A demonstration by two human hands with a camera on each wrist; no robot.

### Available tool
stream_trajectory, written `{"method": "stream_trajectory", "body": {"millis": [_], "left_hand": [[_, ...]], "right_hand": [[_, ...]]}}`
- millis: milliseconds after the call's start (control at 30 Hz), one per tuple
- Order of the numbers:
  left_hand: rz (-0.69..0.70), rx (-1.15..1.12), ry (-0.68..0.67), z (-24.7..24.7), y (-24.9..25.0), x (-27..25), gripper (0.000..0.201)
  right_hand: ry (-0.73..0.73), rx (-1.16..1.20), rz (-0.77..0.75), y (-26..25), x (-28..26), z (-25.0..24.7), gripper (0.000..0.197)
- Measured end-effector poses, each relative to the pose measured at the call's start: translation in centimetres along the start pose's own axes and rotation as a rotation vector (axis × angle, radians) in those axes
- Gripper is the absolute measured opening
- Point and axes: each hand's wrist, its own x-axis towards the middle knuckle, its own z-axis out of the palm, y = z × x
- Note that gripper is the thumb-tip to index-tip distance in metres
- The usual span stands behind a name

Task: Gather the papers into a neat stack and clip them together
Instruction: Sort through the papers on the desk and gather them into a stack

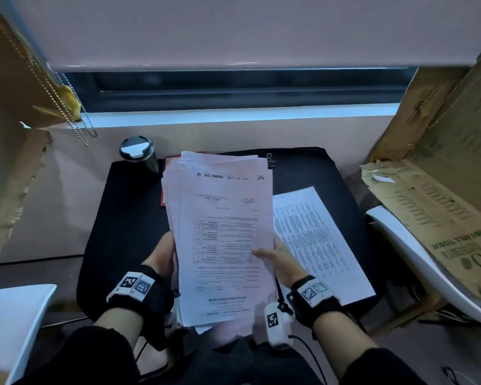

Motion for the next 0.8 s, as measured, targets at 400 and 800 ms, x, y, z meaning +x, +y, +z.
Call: {"method": "stream_trajectory", "body": {"millis": [400, 800], "left_hand": [[0.114, 0.134, 0.264, -0.5, -1.6, 0.8, 0.024], [0.133, 0.097, 0.298, -1.9, -1.7, 0.5, 0.025]], "right_hand": [[0.157, -0.517, -0.030, -1.4, 0.5, -2.8, 0.047], [0.810, -1.028, 0.333, -1.5, -1.0, -13.7, 0.097]]}}
